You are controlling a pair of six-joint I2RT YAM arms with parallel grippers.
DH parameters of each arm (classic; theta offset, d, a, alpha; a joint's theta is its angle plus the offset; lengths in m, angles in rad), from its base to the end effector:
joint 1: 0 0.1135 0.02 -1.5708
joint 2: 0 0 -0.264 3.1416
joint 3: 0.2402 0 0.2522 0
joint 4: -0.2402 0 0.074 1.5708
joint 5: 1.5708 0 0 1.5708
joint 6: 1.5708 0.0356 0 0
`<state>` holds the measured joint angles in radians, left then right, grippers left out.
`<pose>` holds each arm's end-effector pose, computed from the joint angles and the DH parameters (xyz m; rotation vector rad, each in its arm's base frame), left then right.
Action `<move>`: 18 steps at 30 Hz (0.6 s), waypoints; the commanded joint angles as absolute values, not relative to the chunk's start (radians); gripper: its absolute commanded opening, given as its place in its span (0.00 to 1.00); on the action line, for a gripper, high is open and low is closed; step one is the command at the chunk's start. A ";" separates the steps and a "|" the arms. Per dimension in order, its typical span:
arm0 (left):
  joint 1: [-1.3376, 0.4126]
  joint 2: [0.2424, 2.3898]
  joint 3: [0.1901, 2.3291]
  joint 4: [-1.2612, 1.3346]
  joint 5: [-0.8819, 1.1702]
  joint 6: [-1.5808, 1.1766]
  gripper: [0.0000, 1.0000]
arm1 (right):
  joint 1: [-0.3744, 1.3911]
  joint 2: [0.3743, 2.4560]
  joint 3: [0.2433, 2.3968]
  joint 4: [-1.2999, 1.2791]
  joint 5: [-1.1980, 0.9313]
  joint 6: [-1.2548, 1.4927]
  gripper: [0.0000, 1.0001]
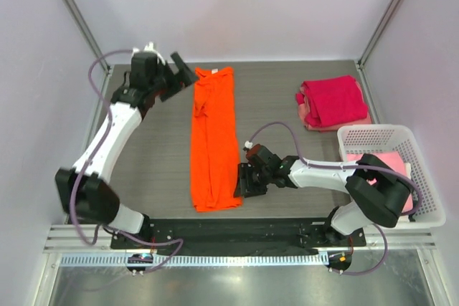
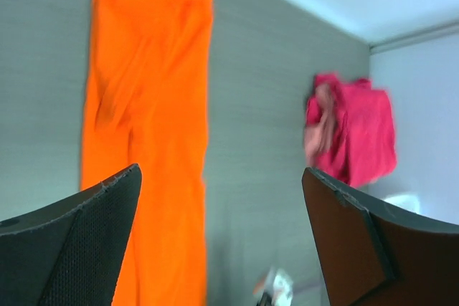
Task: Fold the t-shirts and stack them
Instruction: Fold the tshirt
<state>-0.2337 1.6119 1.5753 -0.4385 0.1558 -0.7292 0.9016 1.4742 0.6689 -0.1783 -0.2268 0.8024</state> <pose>0.3634 -0.0922 0.3783 -0.4228 2.0839 -0.7470 0.1598 0.2150 0.1507 -0.2350 2.7904 0.8467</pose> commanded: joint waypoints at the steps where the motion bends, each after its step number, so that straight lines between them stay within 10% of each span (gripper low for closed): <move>1: -0.279 1.410 1.210 -0.581 0.094 -0.776 0.93 | 0.914 1.493 0.655 -0.109 -0.264 0.853 0.50; 18: -0.451 0.784 0.529 -0.761 0.245 -1.023 0.62 | 0.931 1.470 0.584 -0.091 -0.265 0.927 0.18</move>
<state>-0.4347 0.8021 0.5819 -0.7570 0.1642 -0.9550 0.9234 1.4658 0.5896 -0.1001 -0.2722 0.9127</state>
